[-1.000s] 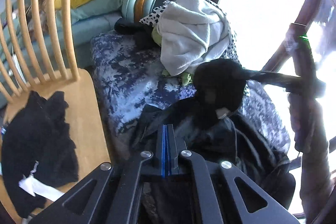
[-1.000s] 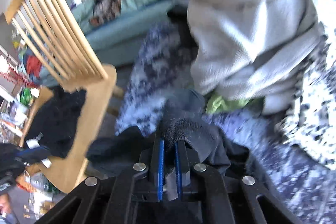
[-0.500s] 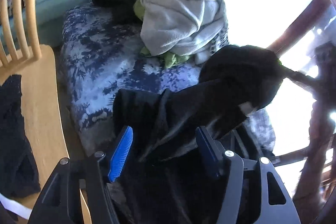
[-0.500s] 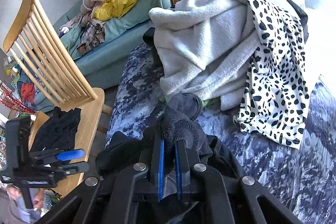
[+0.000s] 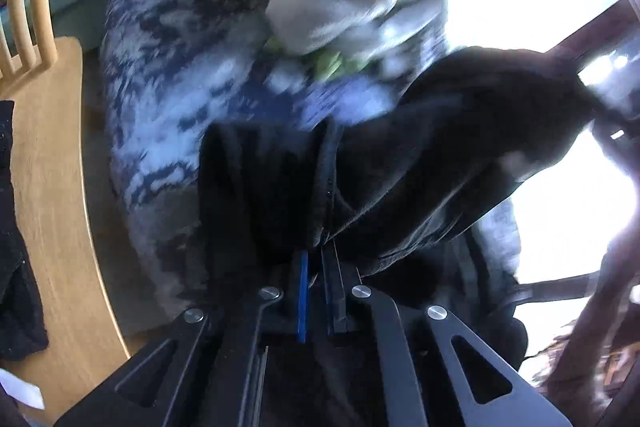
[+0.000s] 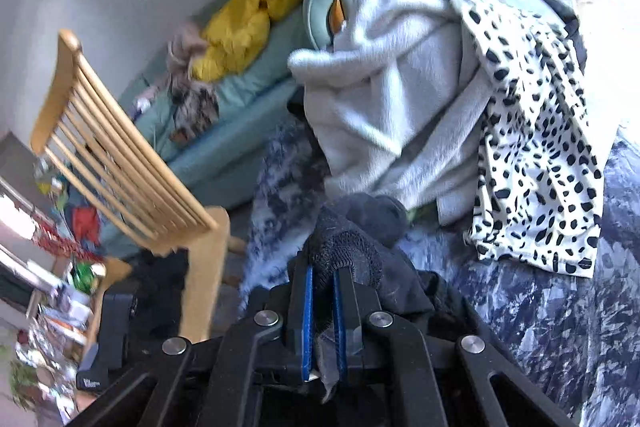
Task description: Fold clothes
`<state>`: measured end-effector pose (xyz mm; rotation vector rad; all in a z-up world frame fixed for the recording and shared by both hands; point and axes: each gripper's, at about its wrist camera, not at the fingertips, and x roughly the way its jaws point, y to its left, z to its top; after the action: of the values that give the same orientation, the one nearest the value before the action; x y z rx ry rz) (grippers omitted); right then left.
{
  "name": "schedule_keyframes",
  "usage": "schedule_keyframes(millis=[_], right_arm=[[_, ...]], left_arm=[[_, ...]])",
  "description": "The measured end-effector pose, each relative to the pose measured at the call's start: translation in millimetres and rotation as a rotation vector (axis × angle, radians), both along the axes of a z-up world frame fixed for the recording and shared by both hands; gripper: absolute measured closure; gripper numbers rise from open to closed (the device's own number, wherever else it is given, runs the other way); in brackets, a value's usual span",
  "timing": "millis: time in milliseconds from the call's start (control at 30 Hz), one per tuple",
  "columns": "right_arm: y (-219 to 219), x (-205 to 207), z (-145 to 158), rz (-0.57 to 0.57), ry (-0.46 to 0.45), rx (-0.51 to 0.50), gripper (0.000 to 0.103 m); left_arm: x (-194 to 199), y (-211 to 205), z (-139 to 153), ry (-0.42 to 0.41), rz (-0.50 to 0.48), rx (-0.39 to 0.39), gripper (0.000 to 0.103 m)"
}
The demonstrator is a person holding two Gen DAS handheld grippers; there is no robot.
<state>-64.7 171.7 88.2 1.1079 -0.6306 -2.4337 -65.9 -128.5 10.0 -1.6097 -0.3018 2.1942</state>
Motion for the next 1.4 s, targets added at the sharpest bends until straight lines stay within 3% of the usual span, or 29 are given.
schedule_keyframes(millis=[267,367,467,700,867,1200,1400], right_arm=[[28.0,36.7,79.0,-0.133,0.141,-0.064,0.097],[28.8,61.5,132.8,-0.139,0.238,-0.071,0.097],[26.6,89.0,183.8,-0.153,0.330,-0.063,0.097],[30.0,166.8,302.2,-0.191,0.577,-0.076,0.097],[27.4,197.7,334.6,-0.205,0.644,-0.041,0.097],[20.4,232.2,308.9,-0.166,0.639,0.054,0.097],[18.3,252.4,341.7,-0.189,0.697,0.075,0.097]], left_arm=[[14.0,-45.3,171.4,0.274,0.175,0.099,0.098],[34.0,-46.6,237.7,0.374,0.205,0.110,0.098],[62.7,-36.5,300.3,0.507,0.220,0.071,0.098],[136.8,-26.8,414.0,0.787,0.271,0.097,0.098],[166.6,-20.6,437.9,0.848,0.277,0.093,0.098],[194.8,-14.9,401.4,0.813,0.217,0.034,0.098],[202.0,-24.8,419.1,0.771,0.186,0.158,0.098]])
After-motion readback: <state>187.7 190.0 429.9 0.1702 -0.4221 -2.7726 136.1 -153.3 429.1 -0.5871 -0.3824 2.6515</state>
